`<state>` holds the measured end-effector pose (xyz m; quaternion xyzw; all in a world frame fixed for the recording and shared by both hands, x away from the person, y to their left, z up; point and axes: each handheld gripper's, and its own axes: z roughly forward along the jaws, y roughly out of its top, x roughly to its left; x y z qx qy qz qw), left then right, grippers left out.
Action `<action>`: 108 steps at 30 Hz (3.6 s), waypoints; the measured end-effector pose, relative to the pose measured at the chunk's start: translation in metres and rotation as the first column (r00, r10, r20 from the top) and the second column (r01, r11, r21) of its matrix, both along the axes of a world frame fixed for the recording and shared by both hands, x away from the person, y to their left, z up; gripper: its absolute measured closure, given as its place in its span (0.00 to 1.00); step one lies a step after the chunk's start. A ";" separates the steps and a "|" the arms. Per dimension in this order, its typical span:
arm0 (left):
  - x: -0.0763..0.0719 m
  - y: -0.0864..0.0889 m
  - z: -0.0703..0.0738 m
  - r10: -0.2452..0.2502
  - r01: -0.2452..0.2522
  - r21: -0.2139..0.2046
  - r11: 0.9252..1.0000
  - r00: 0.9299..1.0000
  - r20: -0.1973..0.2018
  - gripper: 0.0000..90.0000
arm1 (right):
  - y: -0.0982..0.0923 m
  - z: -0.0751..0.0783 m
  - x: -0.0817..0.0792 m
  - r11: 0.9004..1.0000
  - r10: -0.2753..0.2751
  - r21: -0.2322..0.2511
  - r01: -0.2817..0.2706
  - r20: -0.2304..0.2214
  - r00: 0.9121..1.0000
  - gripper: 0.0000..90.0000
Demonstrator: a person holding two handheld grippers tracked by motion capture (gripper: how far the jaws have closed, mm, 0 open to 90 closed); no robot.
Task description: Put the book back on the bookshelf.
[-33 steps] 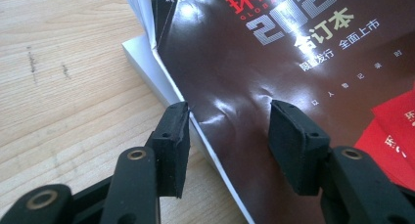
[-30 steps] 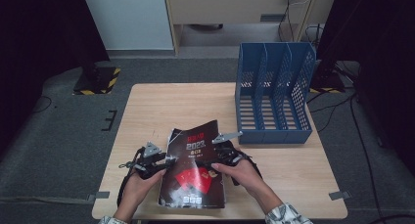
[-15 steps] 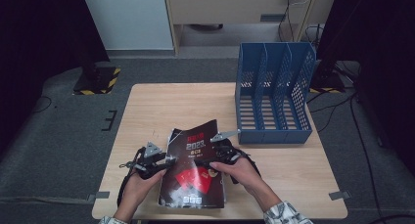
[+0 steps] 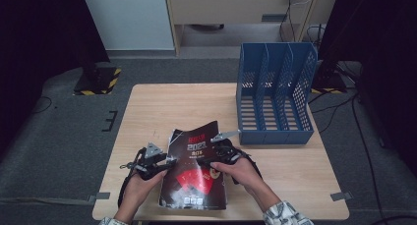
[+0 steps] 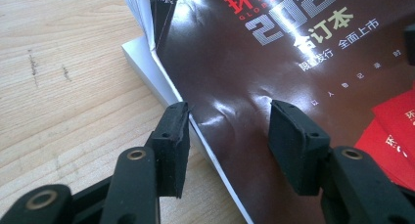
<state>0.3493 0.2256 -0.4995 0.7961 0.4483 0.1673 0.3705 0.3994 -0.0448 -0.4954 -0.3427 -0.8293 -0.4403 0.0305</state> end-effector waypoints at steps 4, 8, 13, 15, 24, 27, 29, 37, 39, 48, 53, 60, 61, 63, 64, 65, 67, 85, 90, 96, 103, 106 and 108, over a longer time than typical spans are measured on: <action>0.000 0.000 0.000 -0.001 0.001 -0.002 1.000 1.000 0.002 0.55 | -0.002 -0.003 0.000 1.000 -0.020 -0.001 0.020 0.002 1.000 0.65; 0.001 0.001 0.000 0.004 -0.004 -0.003 1.000 1.000 0.002 0.52 | -0.005 -0.003 0.001 0.999 -0.044 0.021 0.044 -0.002 0.999 0.78; 0.002 0.001 0.000 0.016 -0.016 -0.011 1.000 1.000 0.005 0.45 | -0.006 0.001 0.001 0.995 -0.080 0.059 0.079 0.016 0.997 0.88; 0.002 0.001 0.001 0.016 -0.016 -0.004 1.000 1.000 0.018 0.43 | -0.006 0.005 -0.001 0.995 -0.076 0.063 0.073 0.040 0.996 0.89; 0.001 0.001 0.009 0.009 -0.006 -0.032 0.999 0.996 0.087 0.33 | -0.003 0.026 -0.008 0.997 -0.046 0.066 0.034 0.186 0.981 0.90; 0.002 0.002 0.009 0.007 -0.003 -0.039 0.999 0.996 0.087 0.31 | -0.004 0.032 -0.009 0.997 -0.039 0.068 0.025 0.216 0.976 0.91; 0.002 0.002 0.009 0.001 0.003 -0.041 0.999 0.996 0.088 0.30 | -0.004 0.035 -0.009 0.997 -0.040 0.072 0.023 0.235 0.971 0.91; 0.014 0.005 0.014 0.009 0.003 -0.099 0.995 0.992 0.126 0.25 | -0.007 0.043 -0.002 0.996 -0.054 0.081 0.034 0.259 0.964 0.92; 0.023 0.006 0.014 0.011 0.004 -0.113 0.994 0.991 0.134 0.24 | -0.007 0.047 0.003 0.995 -0.067 0.088 0.044 0.276 0.959 0.93; 0.027 -0.002 0.012 -0.015 0.037 -0.142 0.989 0.988 0.156 0.23 | -0.007 0.066 0.010 0.990 -0.098 0.127 0.054 0.365 0.926 0.94; 0.019 -0.008 0.013 -0.043 0.065 -0.132 0.989 0.985 0.167 0.22 | -0.009 0.066 0.003 0.990 -0.100 0.135 0.051 0.385 0.917 0.95; 0.022 -0.009 0.009 -0.061 0.080 -0.124 0.989 0.987 0.148 0.22 | -0.010 0.069 0.002 0.988 -0.099 0.151 0.043 0.388 0.916 0.95; 0.023 -0.009 0.008 -0.065 0.083 -0.122 0.989 0.987 0.145 0.22 | -0.009 0.069 0.002 0.987 -0.098 0.153 0.041 0.388 0.917 0.95; 0.024 -0.009 0.007 -0.071 0.088 -0.122 0.989 0.988 0.137 0.22 | -0.009 0.069 0.002 0.988 -0.096 0.152 0.039 0.389 0.916 0.95; 0.024 -0.010 0.006 -0.079 0.095 -0.126 0.987 0.989 0.128 0.22 | -0.009 0.069 0.002 0.988 -0.093 0.150 0.036 0.390 0.916 0.95; 0.025 -0.010 0.005 -0.082 0.097 -0.131 0.987 0.989 0.120 0.22 | -0.009 0.068 0.002 0.988 -0.093 0.151 0.036 0.390 0.916 0.95; 0.026 -0.012 0.002 -0.087 0.099 -0.130 0.987 0.992 0.095 0.21 | -0.009 0.069 0.002 0.987 -0.093 0.157 0.034 0.389 0.917 0.95; 0.030 -0.008 -0.005 -0.083 0.084 -0.154 0.984 0.996 0.014 0.43 | -0.007 0.068 0.000 0.986 -0.082 0.167 0.018 0.384 0.920 0.95; 0.030 -0.005 -0.004 -0.056 0.057 -0.146 0.988 0.998 0.008 0.62 | -0.006 0.066 0.000 0.986 -0.074 0.164 0.012 0.380 0.922 0.95; 0.029 -0.005 -0.002 -0.028 0.029 -0.112 0.993 1.000 0.015 0.85 | -0.006 0.063 0.000 0.987 -0.076 0.163 0.015 0.376 0.923 0.96; 0.029 -0.004 -0.001 -0.023 0.025 -0.103 0.994 1.000 0.019 0.94 | -0.010 0.062 0.002 0.984 -0.090 0.174 0.027 0.366 0.926 0.95; 0.029 -0.003 -0.001 -0.025 0.027 -0.106 0.994 1.000 0.017 0.95 | -0.012 0.061 0.003 0.984 -0.098 0.173 0.036 0.363 0.927 0.94; 0.030 -0.003 0.000 -0.027 0.029 -0.107 0.994 0.999 0.018 0.96 | -0.012 0.061 0.003 0.984 -0.099 0.177 0.037 0.359 0.928 0.94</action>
